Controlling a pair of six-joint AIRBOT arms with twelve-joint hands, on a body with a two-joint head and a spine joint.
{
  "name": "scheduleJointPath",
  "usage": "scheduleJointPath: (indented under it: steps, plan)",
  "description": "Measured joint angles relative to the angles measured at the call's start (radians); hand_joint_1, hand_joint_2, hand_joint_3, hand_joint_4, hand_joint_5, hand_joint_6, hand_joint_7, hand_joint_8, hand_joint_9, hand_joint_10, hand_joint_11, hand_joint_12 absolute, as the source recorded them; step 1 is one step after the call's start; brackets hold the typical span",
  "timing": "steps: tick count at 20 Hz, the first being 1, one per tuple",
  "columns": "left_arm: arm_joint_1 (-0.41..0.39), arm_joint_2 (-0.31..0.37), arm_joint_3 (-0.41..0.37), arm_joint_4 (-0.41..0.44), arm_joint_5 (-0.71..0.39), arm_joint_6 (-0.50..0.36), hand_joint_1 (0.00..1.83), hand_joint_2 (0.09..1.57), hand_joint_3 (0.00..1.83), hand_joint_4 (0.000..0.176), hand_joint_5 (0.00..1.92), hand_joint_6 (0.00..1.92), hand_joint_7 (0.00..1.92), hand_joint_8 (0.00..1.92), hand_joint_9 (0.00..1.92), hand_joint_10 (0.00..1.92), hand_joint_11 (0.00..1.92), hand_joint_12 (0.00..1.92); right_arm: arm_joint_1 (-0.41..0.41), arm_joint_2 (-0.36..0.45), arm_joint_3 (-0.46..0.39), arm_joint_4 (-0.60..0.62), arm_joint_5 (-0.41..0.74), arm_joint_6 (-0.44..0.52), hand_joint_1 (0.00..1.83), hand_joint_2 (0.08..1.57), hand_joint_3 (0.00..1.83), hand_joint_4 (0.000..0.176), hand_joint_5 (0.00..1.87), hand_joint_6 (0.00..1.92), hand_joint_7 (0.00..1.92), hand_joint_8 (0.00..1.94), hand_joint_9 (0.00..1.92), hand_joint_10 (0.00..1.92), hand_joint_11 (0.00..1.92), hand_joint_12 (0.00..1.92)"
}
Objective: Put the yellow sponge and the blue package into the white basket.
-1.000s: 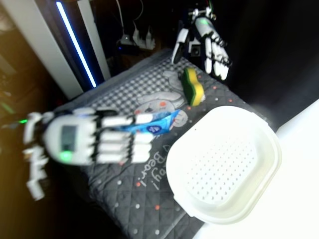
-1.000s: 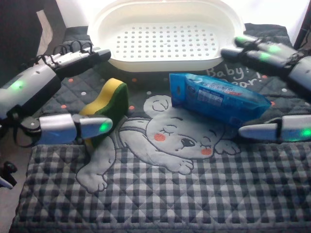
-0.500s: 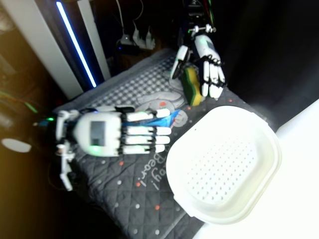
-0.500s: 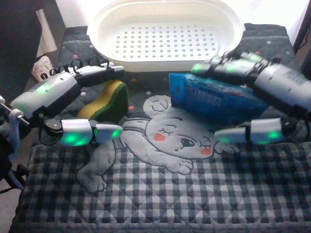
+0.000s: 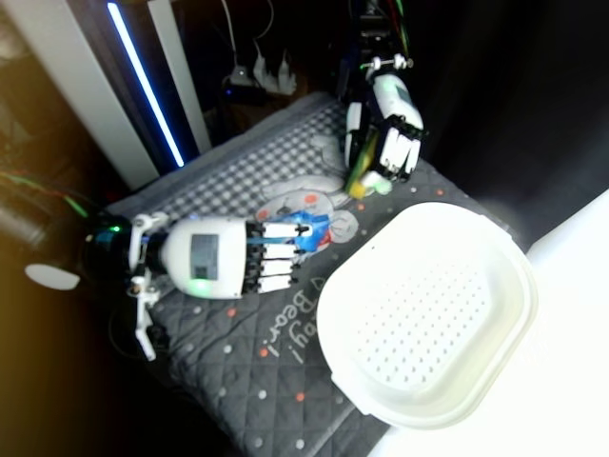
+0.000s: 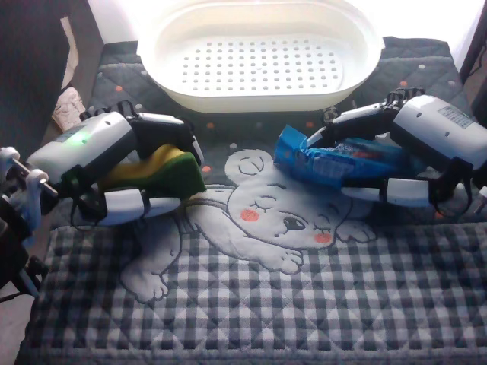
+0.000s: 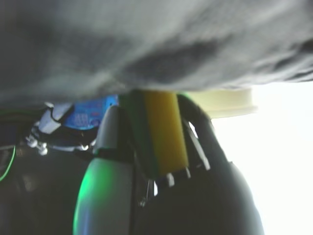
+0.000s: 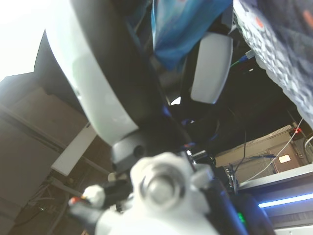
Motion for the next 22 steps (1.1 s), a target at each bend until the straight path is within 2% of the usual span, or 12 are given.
scheduleJointPath:
  steps: [1,3,5,6,7,9,10,13,17,18,20,22]
  plan:
    - [-0.003,0.002,-0.003,0.004,-0.001,-0.006,1.36,1.13,0.0,0.0,0.9,1.05,0.96,0.97,0.84,1.31,0.33,1.41,0.0,0.003,0.0,-0.002,0.001,0.002,1.27,1.04,0.01,0.0,1.06,0.73,1.26,0.63,1.34,0.36,1.08,0.99]
    - [-0.023,0.028,-0.018,0.031,-0.001,-0.02,1.38,1.1,0.0,0.0,0.95,0.98,1.0,0.89,0.93,1.19,0.7,1.22,0.0,0.029,0.001,-0.025,0.012,0.033,1.38,1.07,0.0,0.0,0.97,0.85,1.06,0.76,1.11,0.98,1.06,0.9]
    - [-0.08,0.053,-0.023,0.077,-0.009,-0.027,1.38,1.09,0.0,0.0,0.98,0.95,1.0,0.85,0.98,1.13,0.73,1.2,0.021,0.047,0.001,-0.054,0.007,0.053,1.27,1.04,0.0,0.0,1.19,0.48,1.16,0.82,1.18,0.65,0.95,1.27]
    - [-0.134,0.065,-0.02,0.103,-0.034,-0.027,1.38,1.1,0.0,0.0,0.99,0.88,0.98,0.91,0.97,1.19,0.82,1.27,0.067,0.05,0.002,-0.074,-0.01,0.052,1.26,1.05,0.0,0.0,1.13,0.64,1.19,0.73,1.21,0.49,0.93,1.22]
    - [-0.186,0.067,-0.003,0.134,-0.06,-0.031,1.38,1.09,0.0,0.0,1.0,0.85,1.04,0.79,1.01,1.18,0.86,1.29,0.12,0.061,0.003,-0.118,-0.013,0.051,1.37,1.04,0.01,0.0,1.09,0.67,1.18,0.57,1.13,0.87,0.97,0.99]
    - [-0.254,0.058,0.038,0.174,-0.038,-0.033,1.38,1.09,0.0,0.0,0.97,1.02,1.06,0.77,0.97,1.09,0.72,1.06,0.179,0.066,0.027,-0.119,0.005,0.018,1.39,1.06,0.0,0.0,1.01,0.86,1.1,0.68,1.1,0.96,1.09,0.62]
    - [-0.288,0.046,0.066,0.176,0.0,-0.031,1.38,1.08,0.0,0.0,0.97,1.04,1.06,0.77,0.97,1.04,0.73,0.96,0.204,0.066,0.048,-0.114,-0.011,-0.007,1.48,1.05,0.0,0.0,1.01,0.84,1.11,0.58,1.12,0.8,0.98,1.22]
    - [-0.4,-0.007,0.149,0.184,0.113,-0.026,1.38,1.08,0.0,0.0,0.98,1.01,1.1,0.65,1.0,1.08,0.79,0.98,0.304,0.021,0.133,-0.109,-0.085,-0.018,1.38,1.09,0.0,0.0,0.93,1.07,1.02,0.67,1.1,0.97,1.17,0.57]
    - [-0.513,-0.124,0.266,0.253,0.222,-0.033,1.38,1.1,0.0,0.0,0.95,1.05,1.06,0.67,0.96,1.2,0.7,1.12,0.418,-0.097,0.286,-0.106,-0.174,-0.014,1.38,1.1,0.0,0.0,0.88,1.06,1.0,0.8,1.03,1.1,1.13,0.55]
    - [-0.526,-0.155,0.307,0.251,0.266,-0.032,1.38,1.1,0.0,0.0,0.96,1.04,1.06,0.65,0.97,1.21,0.72,1.14,0.419,-0.125,0.327,-0.104,-0.209,-0.014,1.47,1.08,0.01,0.0,0.92,0.97,0.96,0.8,1.02,0.98,1.0,1.21]
    - [-0.544,-0.253,0.446,0.232,0.395,-0.053,1.37,1.1,0.0,0.0,1.01,0.91,1.03,0.77,0.91,1.27,0.62,1.28,0.414,-0.183,0.409,-0.115,-0.345,-0.016,1.4,1.06,0.0,0.0,0.98,0.85,1.1,0.66,1.12,0.99,1.15,0.75]
    - [-0.54,-0.321,0.539,0.228,0.478,-0.132,1.36,1.11,0.0,0.0,0.97,0.97,1.0,0.89,0.87,1.25,0.54,1.22,0.41,-0.233,0.465,-0.113,-0.42,-0.018,1.4,1.03,0.0,0.0,1.07,0.63,1.25,0.41,1.17,0.98,1.16,0.69]
